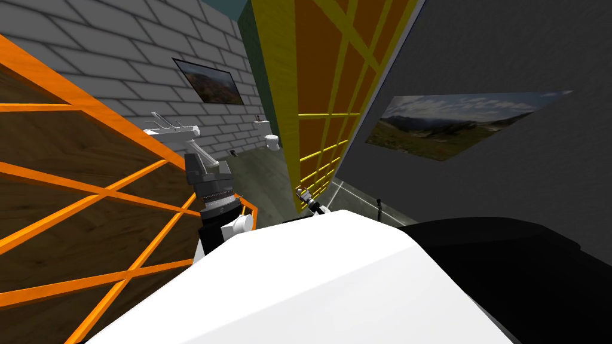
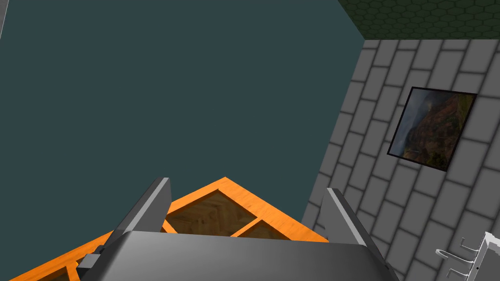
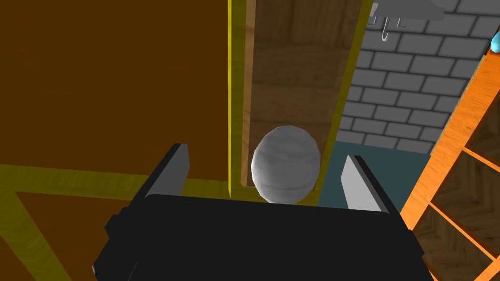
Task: Push the door open
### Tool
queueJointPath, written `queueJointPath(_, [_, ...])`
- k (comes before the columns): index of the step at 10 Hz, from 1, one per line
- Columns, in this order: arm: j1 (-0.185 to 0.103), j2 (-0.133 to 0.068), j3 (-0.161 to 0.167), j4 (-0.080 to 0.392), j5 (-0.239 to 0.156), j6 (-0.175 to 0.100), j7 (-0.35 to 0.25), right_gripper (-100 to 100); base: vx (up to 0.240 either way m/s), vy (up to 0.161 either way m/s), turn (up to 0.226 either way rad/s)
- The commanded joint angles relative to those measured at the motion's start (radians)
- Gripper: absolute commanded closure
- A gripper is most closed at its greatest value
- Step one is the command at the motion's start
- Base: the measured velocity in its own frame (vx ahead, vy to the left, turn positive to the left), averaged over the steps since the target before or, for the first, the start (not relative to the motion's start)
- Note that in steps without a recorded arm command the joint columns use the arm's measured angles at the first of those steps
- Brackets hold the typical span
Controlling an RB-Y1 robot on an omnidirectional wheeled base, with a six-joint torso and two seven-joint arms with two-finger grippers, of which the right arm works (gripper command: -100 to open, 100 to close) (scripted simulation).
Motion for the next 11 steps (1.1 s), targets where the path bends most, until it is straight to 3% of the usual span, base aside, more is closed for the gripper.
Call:
queueJointPath(1, [0.000,0.000,0.000,0.000,0.000,0.000,0.000,-100,0.075,0.065,0.001])
queueJointPath(2, [0.000,0.000,0.000,0.000,0.000,0.000,0.000,100,-0.011,-0.007,0.000])
queueJointPath(7, [0.000,0.000,0.000,0.000,0.000,0.000,0.000,100,-0.017,-0.009,0.005])
queueJointPath(11, [0.005,-0.010,0.007,0.003,-0.026,0.001,-0.100,100,0.018,0.018,0.017])
